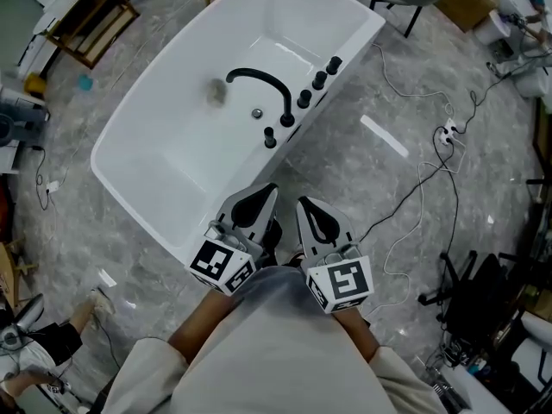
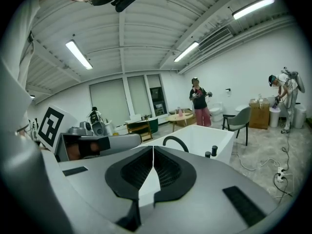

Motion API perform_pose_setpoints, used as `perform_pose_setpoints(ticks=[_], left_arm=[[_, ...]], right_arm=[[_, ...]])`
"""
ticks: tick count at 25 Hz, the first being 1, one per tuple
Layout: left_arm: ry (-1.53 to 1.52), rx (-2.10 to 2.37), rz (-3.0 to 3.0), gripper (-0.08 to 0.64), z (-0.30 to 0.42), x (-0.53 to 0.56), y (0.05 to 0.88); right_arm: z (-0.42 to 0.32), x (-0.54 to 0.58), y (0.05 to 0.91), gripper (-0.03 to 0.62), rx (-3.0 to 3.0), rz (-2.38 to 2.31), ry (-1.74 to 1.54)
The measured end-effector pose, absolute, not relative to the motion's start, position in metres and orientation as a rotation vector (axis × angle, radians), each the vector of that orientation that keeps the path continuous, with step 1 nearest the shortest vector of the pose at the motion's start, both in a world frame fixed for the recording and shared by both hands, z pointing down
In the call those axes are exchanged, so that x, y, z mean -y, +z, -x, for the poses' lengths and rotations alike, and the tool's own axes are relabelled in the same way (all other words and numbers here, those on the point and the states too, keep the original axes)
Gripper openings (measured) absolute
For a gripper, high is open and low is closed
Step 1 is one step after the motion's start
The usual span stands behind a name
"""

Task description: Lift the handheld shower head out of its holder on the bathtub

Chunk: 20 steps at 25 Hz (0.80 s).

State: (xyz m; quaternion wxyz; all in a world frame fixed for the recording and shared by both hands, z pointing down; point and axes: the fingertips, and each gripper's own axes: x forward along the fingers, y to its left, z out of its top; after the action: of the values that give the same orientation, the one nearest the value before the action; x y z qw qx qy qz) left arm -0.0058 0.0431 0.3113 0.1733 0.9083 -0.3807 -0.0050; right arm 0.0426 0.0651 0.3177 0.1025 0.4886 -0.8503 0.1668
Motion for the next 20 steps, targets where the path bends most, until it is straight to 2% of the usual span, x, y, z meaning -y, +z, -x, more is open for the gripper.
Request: perform_pose_setpoints(ticks=[20], left_arm=[[-0.057,0.999,-2.640,0.005,0.054,0.019,0.303]], right_arm=[[0.007,0.000,0.303,0.018,2.510,-1.509,0.424]])
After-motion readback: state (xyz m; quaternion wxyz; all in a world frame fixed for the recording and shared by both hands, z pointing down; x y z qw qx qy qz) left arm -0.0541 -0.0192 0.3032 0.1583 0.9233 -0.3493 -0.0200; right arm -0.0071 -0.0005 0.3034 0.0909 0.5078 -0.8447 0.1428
